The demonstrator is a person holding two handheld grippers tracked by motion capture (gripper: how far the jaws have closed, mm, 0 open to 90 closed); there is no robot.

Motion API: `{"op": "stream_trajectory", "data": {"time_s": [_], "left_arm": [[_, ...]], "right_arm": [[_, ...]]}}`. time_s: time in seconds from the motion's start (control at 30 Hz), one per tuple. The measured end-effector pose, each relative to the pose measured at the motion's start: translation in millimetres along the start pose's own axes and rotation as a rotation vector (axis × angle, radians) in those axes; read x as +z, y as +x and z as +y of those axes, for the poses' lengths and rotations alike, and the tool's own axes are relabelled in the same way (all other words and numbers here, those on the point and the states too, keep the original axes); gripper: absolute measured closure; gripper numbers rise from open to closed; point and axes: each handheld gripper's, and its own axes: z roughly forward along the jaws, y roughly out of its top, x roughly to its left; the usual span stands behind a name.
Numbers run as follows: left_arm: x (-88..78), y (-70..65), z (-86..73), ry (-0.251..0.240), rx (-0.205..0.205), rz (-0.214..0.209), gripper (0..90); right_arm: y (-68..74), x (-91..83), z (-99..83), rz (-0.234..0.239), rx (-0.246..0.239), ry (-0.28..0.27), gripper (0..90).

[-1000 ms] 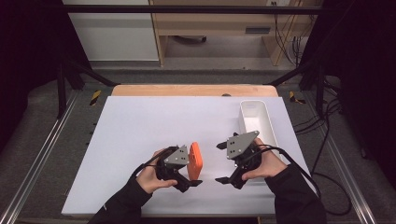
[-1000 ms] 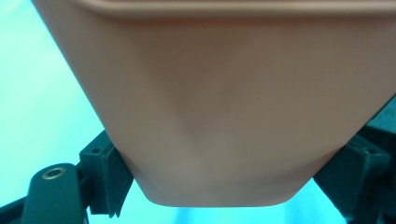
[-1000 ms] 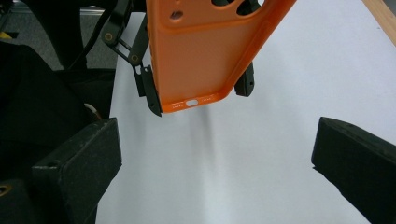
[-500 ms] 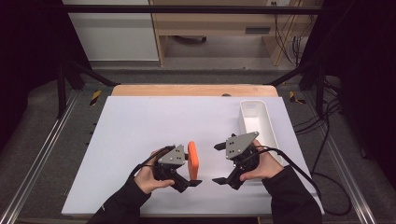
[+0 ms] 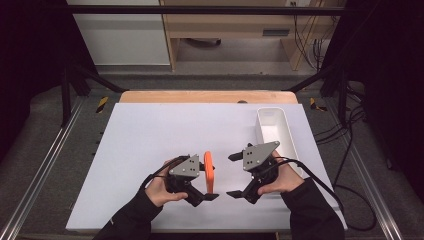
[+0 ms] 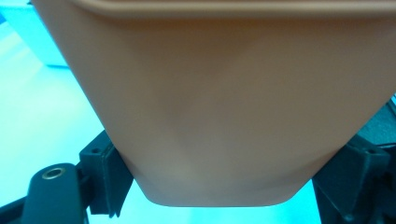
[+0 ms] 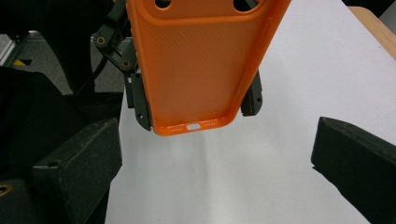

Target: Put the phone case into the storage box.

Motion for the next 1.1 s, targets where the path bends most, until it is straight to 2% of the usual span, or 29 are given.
{"op": "stream_trajectory", "data": {"time_s": [0.4, 1.1], "left_arm": [[17.1, -3.8, 2.9, 0.007, 0.042, -0.026, 15.9], [36.2, -7.5, 3.1, 0.018, 0.064, -0.046, 15.9]], "right_arm": [[1.6, 1.2, 1.2, 0.020, 0.003, -0.030, 2.9], [3.7, 6.8, 0.3, 0.055, 0.001, -0.042, 4.5]]}}
